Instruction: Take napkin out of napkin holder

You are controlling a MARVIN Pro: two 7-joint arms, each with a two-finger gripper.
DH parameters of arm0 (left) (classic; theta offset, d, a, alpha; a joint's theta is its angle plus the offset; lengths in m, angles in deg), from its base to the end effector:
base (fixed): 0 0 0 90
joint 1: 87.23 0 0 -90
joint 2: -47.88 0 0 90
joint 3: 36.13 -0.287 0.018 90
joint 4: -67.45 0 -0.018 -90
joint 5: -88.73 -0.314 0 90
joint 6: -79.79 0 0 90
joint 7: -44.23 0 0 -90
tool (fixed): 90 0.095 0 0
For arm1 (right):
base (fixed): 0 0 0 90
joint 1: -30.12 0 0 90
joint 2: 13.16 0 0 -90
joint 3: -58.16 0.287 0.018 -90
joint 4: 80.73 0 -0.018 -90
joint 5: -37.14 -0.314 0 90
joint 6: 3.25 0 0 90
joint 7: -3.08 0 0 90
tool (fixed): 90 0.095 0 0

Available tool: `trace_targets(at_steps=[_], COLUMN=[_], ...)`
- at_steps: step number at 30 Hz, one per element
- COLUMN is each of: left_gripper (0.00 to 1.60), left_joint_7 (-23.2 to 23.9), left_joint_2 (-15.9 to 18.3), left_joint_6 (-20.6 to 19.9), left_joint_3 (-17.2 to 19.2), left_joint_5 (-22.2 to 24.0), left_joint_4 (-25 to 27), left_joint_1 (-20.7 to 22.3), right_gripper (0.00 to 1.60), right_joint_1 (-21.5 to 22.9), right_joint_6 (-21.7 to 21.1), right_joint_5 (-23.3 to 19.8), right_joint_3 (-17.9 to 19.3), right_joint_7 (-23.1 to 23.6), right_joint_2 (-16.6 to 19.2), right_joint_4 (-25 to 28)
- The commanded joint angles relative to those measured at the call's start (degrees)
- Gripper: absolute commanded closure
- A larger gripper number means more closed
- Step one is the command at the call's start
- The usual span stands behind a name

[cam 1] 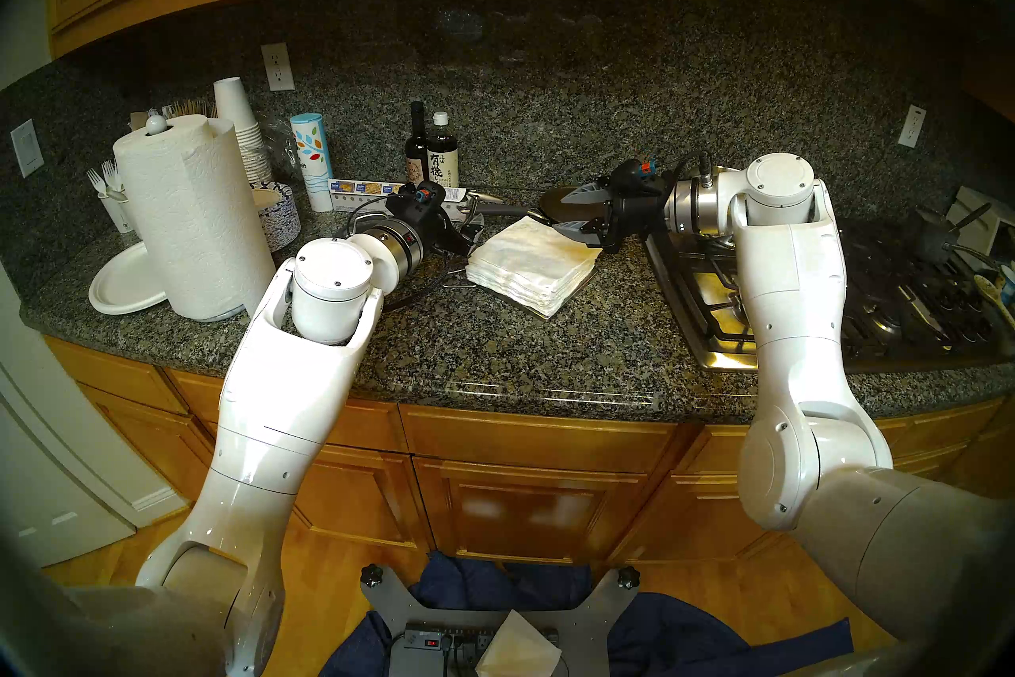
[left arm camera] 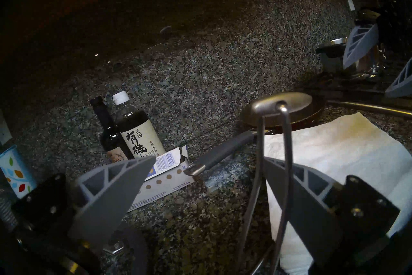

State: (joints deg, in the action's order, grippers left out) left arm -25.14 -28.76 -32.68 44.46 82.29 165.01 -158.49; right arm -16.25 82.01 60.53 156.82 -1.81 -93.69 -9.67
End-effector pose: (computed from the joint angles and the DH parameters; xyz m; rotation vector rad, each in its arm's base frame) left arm 0.4838 -0.0278 -0.1575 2.1389 -0.8508 2.1171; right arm 0.5344 -0.0339 -0.1056 -1.6821 -1.5796 -1.5365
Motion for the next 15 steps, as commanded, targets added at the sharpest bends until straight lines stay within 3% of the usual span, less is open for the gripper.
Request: trace_targets(at_steps=[1, 8, 9, 10, 15], left_gripper=[0.0, 0.0, 0.0, 0.0, 0.0], left_joint_7=[4.2, 12.9, 11.9, 14.6, 17.5], left_joint_2=[0.7, 1.8, 2.6, 2.6, 4.0], left_joint_6=[1.4, 0.4, 0.1, -0.3, -0.8], left_joint_3=[2.1, 5.8, 5.6, 6.8, 10.1], left_joint_5=[4.3, 13.0, 14.7, 15.2, 18.2], left_joint_4=[3.8, 7.0, 7.2, 7.3, 7.7], left_joint_1=[0.1, -2.1, -2.3, -2.5, -3.9], right_gripper=[0.47, 0.56, 0.56, 0.55, 0.56], right_joint_1=[1.9, 2.9, 3.0, 3.3, 4.7], right_joint_6=[-0.1, 0.1, 0.1, 0.2, 0.6], right_joint_5=[0.0, 0.0, 0.0, 0.0, 0.1], right_joint_3=[-1.1, -2.6, -2.8, -3.0, -4.3], right_joint_7=[-0.1, -0.1, -0.1, -0.1, -0.1], right_joint_2=[0.0, -0.5, -0.6, -0.6, -1.3], right_joint_4=[0.7, -0.9, -1.3, -1.7, -4.1])
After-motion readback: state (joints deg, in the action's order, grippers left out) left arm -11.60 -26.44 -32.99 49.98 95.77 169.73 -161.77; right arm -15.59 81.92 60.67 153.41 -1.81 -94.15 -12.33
